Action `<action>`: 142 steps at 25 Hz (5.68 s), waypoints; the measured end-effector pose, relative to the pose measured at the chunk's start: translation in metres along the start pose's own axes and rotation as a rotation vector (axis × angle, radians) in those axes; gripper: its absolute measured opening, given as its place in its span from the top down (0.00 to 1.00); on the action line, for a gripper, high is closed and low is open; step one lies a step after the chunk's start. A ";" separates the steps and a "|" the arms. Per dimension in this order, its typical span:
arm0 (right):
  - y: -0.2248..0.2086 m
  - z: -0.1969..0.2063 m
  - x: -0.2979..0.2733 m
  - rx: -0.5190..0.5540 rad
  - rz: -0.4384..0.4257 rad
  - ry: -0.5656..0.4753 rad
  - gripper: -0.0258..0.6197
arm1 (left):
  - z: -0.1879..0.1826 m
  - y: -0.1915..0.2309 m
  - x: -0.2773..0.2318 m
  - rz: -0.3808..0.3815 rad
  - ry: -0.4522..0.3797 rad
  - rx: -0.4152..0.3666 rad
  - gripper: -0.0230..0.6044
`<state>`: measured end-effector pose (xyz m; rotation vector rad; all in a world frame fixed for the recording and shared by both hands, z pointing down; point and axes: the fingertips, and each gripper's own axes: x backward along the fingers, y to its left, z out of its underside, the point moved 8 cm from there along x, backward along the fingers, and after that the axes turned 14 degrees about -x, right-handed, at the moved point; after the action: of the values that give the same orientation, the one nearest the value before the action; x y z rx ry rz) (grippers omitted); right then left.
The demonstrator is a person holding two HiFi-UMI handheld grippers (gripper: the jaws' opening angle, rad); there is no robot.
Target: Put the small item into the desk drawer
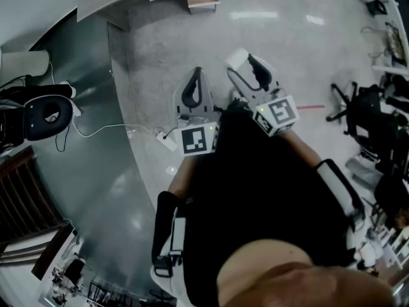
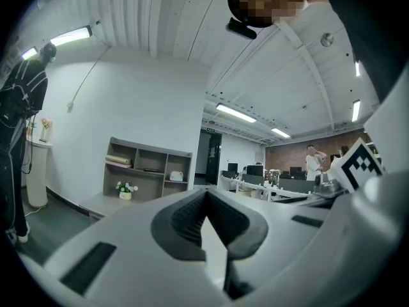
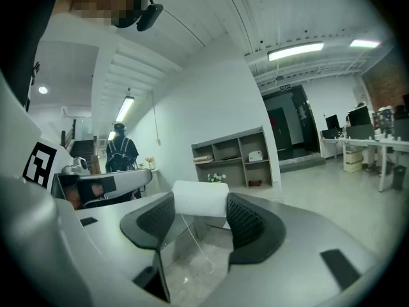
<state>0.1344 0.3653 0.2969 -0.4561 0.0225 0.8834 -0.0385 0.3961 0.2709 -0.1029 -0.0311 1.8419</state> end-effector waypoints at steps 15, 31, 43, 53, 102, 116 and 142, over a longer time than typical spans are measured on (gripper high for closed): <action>0.039 0.019 -0.024 -0.018 0.062 -0.007 0.57 | 0.018 0.046 0.022 0.049 0.007 0.028 0.97; 0.009 0.007 -0.052 -0.018 0.065 -0.002 0.57 | 0.024 0.051 -0.008 0.027 0.025 0.039 0.97; -0.062 -0.030 -0.111 -0.022 0.047 0.017 0.57 | 0.022 0.053 -0.103 0.003 0.061 0.035 0.97; -0.134 -0.071 -0.165 -0.011 0.009 0.033 0.57 | 0.016 0.046 -0.199 -0.018 0.095 0.025 0.97; -0.251 -0.048 -0.363 -0.076 0.134 0.204 0.57 | 0.061 0.128 -0.379 -0.003 0.210 0.064 0.97; -0.285 0.025 -0.435 -0.102 0.266 0.347 0.57 | 0.096 0.181 -0.407 0.000 0.272 0.097 0.97; -0.373 0.187 -0.537 -0.166 0.480 0.615 0.57 | 0.155 0.225 -0.449 0.045 0.356 0.125 0.97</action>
<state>0.0390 -0.1615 0.7155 -0.8878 0.6480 1.1882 -0.1475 -0.0920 0.4331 -0.3440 0.3365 1.8414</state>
